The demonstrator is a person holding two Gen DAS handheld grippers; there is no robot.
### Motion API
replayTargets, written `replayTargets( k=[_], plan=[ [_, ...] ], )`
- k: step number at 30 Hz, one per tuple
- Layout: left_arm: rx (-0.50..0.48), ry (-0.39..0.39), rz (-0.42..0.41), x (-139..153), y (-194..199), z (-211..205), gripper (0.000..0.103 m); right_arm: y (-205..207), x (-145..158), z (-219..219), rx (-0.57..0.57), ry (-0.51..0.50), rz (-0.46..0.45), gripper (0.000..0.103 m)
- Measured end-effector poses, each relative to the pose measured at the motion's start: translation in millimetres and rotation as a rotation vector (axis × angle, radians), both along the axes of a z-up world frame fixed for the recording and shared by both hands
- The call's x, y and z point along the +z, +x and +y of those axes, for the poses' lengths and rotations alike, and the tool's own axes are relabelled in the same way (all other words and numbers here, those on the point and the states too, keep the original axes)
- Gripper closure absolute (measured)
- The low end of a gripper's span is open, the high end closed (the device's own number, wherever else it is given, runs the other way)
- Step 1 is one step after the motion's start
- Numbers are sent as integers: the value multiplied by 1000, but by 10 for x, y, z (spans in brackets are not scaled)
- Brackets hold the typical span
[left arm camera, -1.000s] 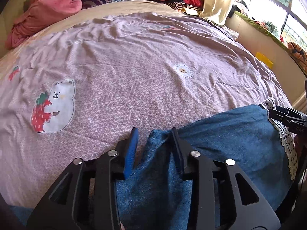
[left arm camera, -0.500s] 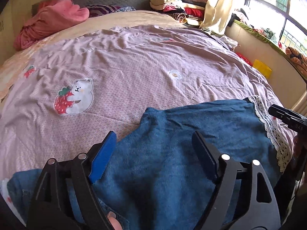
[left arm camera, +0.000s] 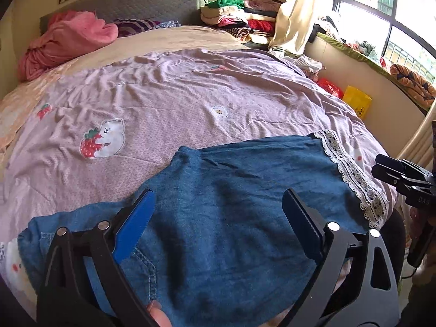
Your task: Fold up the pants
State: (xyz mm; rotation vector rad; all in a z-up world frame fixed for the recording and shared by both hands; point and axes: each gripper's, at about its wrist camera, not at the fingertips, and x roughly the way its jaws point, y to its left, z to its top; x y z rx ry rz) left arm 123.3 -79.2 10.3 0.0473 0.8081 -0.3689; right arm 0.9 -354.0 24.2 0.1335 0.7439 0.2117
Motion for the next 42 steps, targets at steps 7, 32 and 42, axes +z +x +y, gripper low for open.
replayTargets(
  k=[7, 32, 42],
  plan=[
    [-23, 4, 6, -40, -211, -36, 11, -247, 37, -29, -14, -15, 4, 22],
    [-186, 55, 96, -417, -603, -361, 10, -619, -362, -330, -100, 125, 113, 22],
    [-325, 80, 24, 13, -14, -1134, 10, -577, -464, -384, -116, 208, 121, 22]
  ],
)
